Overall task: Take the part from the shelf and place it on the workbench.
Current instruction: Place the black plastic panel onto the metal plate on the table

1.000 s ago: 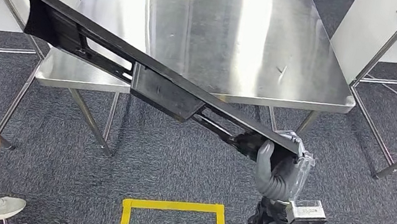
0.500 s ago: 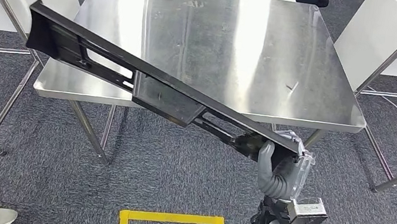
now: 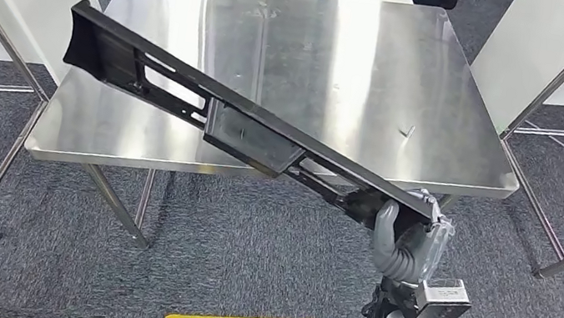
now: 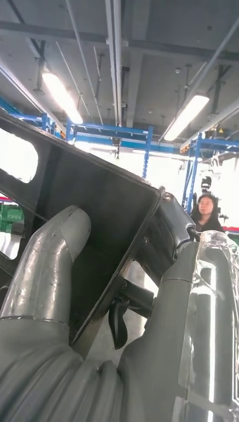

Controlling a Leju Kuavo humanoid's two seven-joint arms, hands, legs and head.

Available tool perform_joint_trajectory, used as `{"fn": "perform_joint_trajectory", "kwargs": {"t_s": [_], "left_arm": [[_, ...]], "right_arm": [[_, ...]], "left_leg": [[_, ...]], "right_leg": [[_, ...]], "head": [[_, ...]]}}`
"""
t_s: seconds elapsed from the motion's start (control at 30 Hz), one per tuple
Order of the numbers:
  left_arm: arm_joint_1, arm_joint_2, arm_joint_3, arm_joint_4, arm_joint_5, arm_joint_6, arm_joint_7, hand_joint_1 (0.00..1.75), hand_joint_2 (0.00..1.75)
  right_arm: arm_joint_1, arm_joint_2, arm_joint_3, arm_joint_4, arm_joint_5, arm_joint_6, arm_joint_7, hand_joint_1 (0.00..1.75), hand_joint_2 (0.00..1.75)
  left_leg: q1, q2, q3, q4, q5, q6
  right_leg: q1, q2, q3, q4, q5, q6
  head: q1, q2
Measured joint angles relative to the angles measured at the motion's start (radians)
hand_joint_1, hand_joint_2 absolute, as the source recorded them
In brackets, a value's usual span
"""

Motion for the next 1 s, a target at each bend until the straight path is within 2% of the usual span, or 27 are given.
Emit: {"fn": "perform_joint_trajectory", "kwargs": {"t_s": [0.07, 0.1, 0.17, 0.2, 0.27, 0.3, 0.33, 0.4, 0.43, 0.47, 0.5, 0.53, 0.57, 0.6, 0.63, 0.67, 0.73, 0.8, 0.87, 0.93, 0.97, 1.0], "left_arm": [[-0.004, 0.003, 0.0, 0.009, 0.008, 0.003, -0.006, 0.0, 1.75], [-0.007, 0.004, 0.0, 0.014, 0.011, 0.004, -0.007, 0.0, 1.75], [-0.012, 0.006, 0.0, 0.023, 0.015, 0.005, -0.008, 0.0, 1.75], [-0.015, 0.007, 0.0, 0.027, 0.017, 0.004, -0.008, 0.0, 1.75], [-0.019, 0.008, -0.002, 0.032, 0.019, 0.001, -0.008, 0.0, 1.75], [-0.023, 0.009, -0.002, 0.035, 0.019, -0.001, -0.008, 0.0, 1.75], [-0.027, 0.009, -0.004, 0.037, 0.02, -0.002, -0.008, 0.0, 1.75], [-0.033, 0.01, -0.006, 0.042, 0.02, -0.002, -0.007, 0.0, 1.75], [-0.034, 0.011, -0.008, 0.045, 0.02, -0.003, -0.006, 0.0, 1.75], [-0.034, 0.011, -0.011, 0.048, 0.02, -0.003, -0.004, 0.0, 1.75], [-0.034, 0.012, -0.014, 0.05, 0.021, -0.004, -0.002, 0.0, 1.75], [-0.034, 0.013, -0.017, 0.052, 0.021, -0.006, 0.0, 0.0, 1.75], [-0.036, 0.014, -0.02, 0.053, 0.021, -0.009, 0.002, 0.0, 1.75], [-0.037, 0.015, -0.024, 0.056, 0.021, -0.011, 0.003, 0.0, 1.75], [-0.04, 0.016, -0.027, 0.058, 0.021, -0.014, 0.004, 0.0, 1.75], [-0.042, 0.017, -0.031, 0.062, 0.021, -0.017, 0.006, 0.0, 1.75], [-0.046, 0.022, -0.038, 0.067, 0.024, -0.025, 0.008, 0.0, 1.75], [-0.049, 0.028, -0.044, 0.072, 0.029, -0.034, 0.009, 0.0, 1.75], [-0.054, 0.034, -0.047, 0.077, 0.035, -0.039, 0.009, 0.0, 1.75], [-0.056, 0.04, -0.05, 0.082, 0.038, -0.041, 0.009, 0.0, 1.75], [-0.055, 0.043, -0.051, 0.084, 0.039, -0.041, 0.009, 0.0, 1.75], [-0.055, 0.045, -0.053, 0.087, 0.04, -0.042, 0.009, 0.0, 1.75]], "right_arm": [[-0.002, 0.001, 0.0, 0.007, -0.002, 0.0, -0.003, 1.75, 1.75], [-0.004, 0.001, -0.001, 0.011, -0.003, 0.0, -0.003, 1.75, 1.75], [-0.011, 0.002, -0.001, 0.016, -0.003, 0.0, -0.004, 1.75, 1.75], [-0.015, 0.002, -0.001, 0.018, -0.003, 0.0, -0.005, 1.75, 1.75], [-0.02, 0.003, -0.001, 0.021, -0.003, 0.0, -0.005, 1.75, 1.75], [-0.023, 0.003, 0.0, 0.023, -0.003, 0.0, -0.006, 1.75, 1.75], [-0.026, 0.002, 0.0, 0.025, -0.003, 0.0, -0.006, 1.75, 1.75], [-0.03, 0.002, 0.001, 0.03, -0.004, -0.001, -0.007, 1.75, 1.75], [-0.03, 0.002, 0.001, 0.033, -0.004, -0.002, -0.007, 1.75, 1.75], [-0.03, 0.002, 0.001, 0.036, -0.005, -0.004, -0.008, 1.75, 1.75], [-0.03, 0.002, 0.001, 0.04, -0.005, -0.007, -0.008, 1.75, 1.75], [-0.03, 0.001, 0.001, 0.044, -0.006, -0.011, -0.01, 1.75, 1.75], [-0.03, -0.001, 0.001, 0.047, -0.007, -0.014, -0.012, 1.75, 1.75], [-0.03, -0.002, 0.001, 0.05, -0.009, -0.018, -0.014, 1.75, 1.75], [-0.03, -0.003, 0.001, 0.054, -0.011, -0.02, -0.017, 1.75, 1.75], [-0.03, -0.003, 0.001, 0.058, -0.014, -0.021, -0.02, 1.75, 1.75], [-0.031, -0.006, 0.001, 0.068, -0.022, -0.023, -0.03, 1.75, 1.75], [-0.032, -0.01, 0.001, 0.08, -0.034, -0.026, -0.039, 1.75, 1.75], [-0.036, -0.013, 0.002, 0.09, -0.042, -0.03, -0.043, 1.75, 1.75], [-0.038, -0.015, 0.002, 0.1, -0.045, -0.033, -0.044, 1.75, 1.75], [-0.038, -0.016, 0.002, 0.105, -0.046, -0.033, -0.044, 1.75, 1.75], [-0.037, -0.017, 0.002, 0.109, -0.047, -0.033, -0.044, 1.75, 1.75]], "left_leg": [[0.007, 0.004, 0.034, -0.123, 0.092, -0.004], [0.007, 0.005, 0.054, -0.18, 0.118, -0.004], [0.004, 0.005, 0.075, -0.235, 0.132, 0.007], [0.0, 0.004, 0.079, -0.236, 0.125, 0.017], [-0.001, 0.002, 0.095, -0.244, 0.138, 0.034], [0.0, 0.001, 0.103, -0.245, 0.137, 0.04], [0.0, 0.0, 0.109, -0.247, 0.135, 0.046], [-0.001, -0.002, 0.117, -0.248, 0.125, 0.055], [-0.003, -0.003, 0.122, -0.248, 0.119, 0.058], [-0.005, -0.005, 0.129, -0.248, 0.113, 0.06], [-0.007, -0.007, 0.138, -0.248, 0.106, 0.062], [-0.009, -0.009, 0.149, -0.248, 0.098, 0.061], [-0.011, -0.011, 0.161, -0.248, 0.089, 0.061], [-0.013, -0.013, 0.173, -0.248, 0.08, 0.059], [-0.016, -0.014, 0.182, -0.248, 0.071, 0.055], [-0.018, -0.015, 0.186, -0.25, 0.064, 0.05], [-0.021, -0.015, 0.193, -0.246, 0.058, 0.041], [-0.021, -0.012, 0.187, -0.216, 0.052, 0.033], [-0.017, -0.008, 0.137, -0.129, 0.024, 0.021], [-0.013, -0.004, 0.056, -0.011, -0.024, 0.009], [-0.011, -0.003, 0.023, 0.023, -0.037, 0.005], [-0.01, -0.001, 0.005, 0.024, -0.03, 0.004]], "right_leg": [[-0.004, 0.002, 0.018, 0.0, -0.016, 0.01], [-0.004, 0.002, 0.026, 0.0, -0.023, 0.017], [0.0, 0.002, 0.034, -0.001, -0.032, 0.033], [0.003, 0.002, 0.041, -0.001, -0.033, 0.041], [0.003, 0.002, 0.042, 0.01, -0.034, 0.055], [0.003, 0.001, 0.026, 0.039, -0.038, 0.058], [0.002, 0.0, -0.003, 0.088, -0.047, 0.058], [0.004, 0.0, -0.093, 0.227, -0.087, 0.051], [0.006, 0.0, -0.134, 0.282, -0.11, 0.047], [0.008, 0.0, -0.163, 0.309, -0.124, 0.046], [0.01, 0.0, -0.173, 0.3, -0.119, 0.05], [0.012, 0.0, -0.163, 0.25, -0.091, 0.056], [0.015, 0.0, -0.142, 0.177, -0.05, 0.061], [0.019, 0.0, -0.119, 0.104, -0.006, 0.06], [0.023, -0.001, -0.101, 0.048, 0.023, 0.052], [0.028, -0.001, -0.088, 0.019, 0.041, 0.04], [0.028, 0.0, -0.076, 0.01, 0.044, 0.017], [0.019, 0.002, -0.058, 0.004, 0.045, 0.004], [0.014, 0.002, -0.04, 0.001, 0.036, -0.008], [0.015, 0.002, -0.029, 0.001, 0.024, -0.015], [0.015, 0.003, -0.023, 0.001, 0.017, -0.015], [0.015, 0.004, -0.015, 0.001, 0.01, -0.014]], "head": [[0.0, 0.0], [0.0, 0.0], [0.0, 0.0], [0.0, 0.0], [0.0, 0.0], [0.001, 0.0], [0.001, 0.0], [0.001, 0.0], [0.001, 0.0], [0.001, 0.0], [0.001, 0.0], [0.001, 0.0], [0.001, 0.0], [0.001, 0.0], [0.002, 0.0], [0.001, 0.0], [0.001, 0.0], [0.001, 0.0], [0.001, 0.0], [0.0, 0.0], [0.0, 0.0], [0.0, 0.0]]}}
